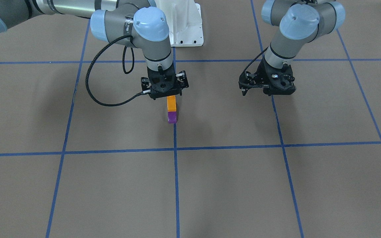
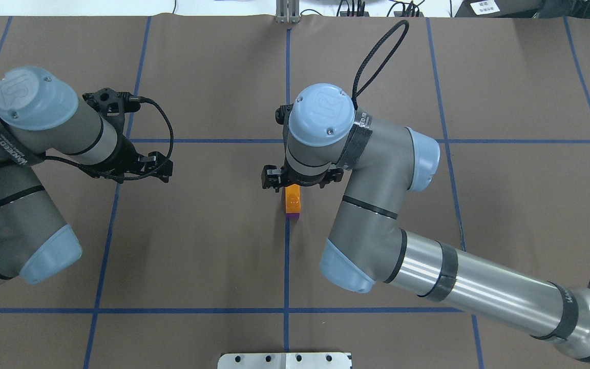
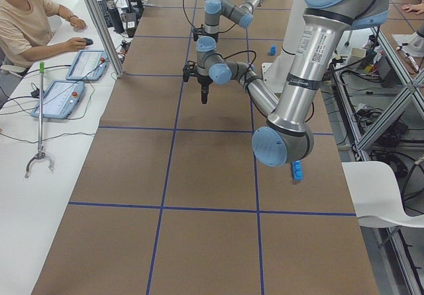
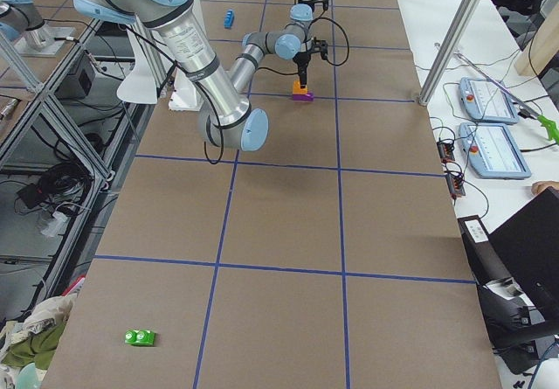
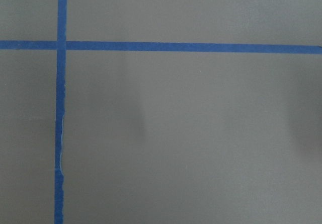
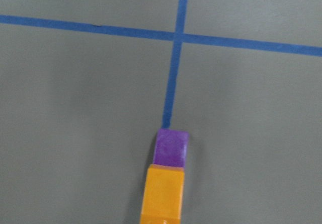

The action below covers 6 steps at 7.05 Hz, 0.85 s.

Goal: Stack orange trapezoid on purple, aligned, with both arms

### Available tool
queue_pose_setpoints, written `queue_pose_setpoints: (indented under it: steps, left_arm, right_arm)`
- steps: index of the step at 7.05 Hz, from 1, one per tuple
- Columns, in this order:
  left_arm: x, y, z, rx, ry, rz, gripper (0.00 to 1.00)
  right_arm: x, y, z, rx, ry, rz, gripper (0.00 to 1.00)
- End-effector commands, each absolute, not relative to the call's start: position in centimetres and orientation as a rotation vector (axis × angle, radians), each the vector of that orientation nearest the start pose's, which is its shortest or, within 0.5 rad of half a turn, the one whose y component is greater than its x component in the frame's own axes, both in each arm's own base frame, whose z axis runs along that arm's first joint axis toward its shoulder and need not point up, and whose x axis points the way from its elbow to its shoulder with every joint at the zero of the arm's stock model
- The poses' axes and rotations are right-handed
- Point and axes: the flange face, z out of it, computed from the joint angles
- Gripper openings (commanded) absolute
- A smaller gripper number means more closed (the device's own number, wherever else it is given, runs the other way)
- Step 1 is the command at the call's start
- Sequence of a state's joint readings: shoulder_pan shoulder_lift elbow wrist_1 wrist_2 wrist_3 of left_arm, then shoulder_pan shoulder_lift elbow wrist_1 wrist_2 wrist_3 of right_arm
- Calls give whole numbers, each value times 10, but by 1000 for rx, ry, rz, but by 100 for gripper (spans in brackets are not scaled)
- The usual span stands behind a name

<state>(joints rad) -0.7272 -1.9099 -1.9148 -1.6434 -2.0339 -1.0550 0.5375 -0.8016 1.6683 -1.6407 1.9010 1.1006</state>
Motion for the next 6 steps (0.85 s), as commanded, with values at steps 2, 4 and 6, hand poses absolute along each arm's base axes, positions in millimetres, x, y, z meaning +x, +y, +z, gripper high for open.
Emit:
queue_pose_setpoints:
  steps: [2,4,6]
  left_arm:
    - [313,-457,348,142,810,46,100]
    - [231,-474,403,146,790,143,100]
    - [126,-501,469,152,811,200,100]
  right_arm:
    - [-399,-437,233,50,-823,-3,100]
    - [-293,-459,320,55,-766,-73,100]
    - [-159,-479,420,73,-690,-144,100]
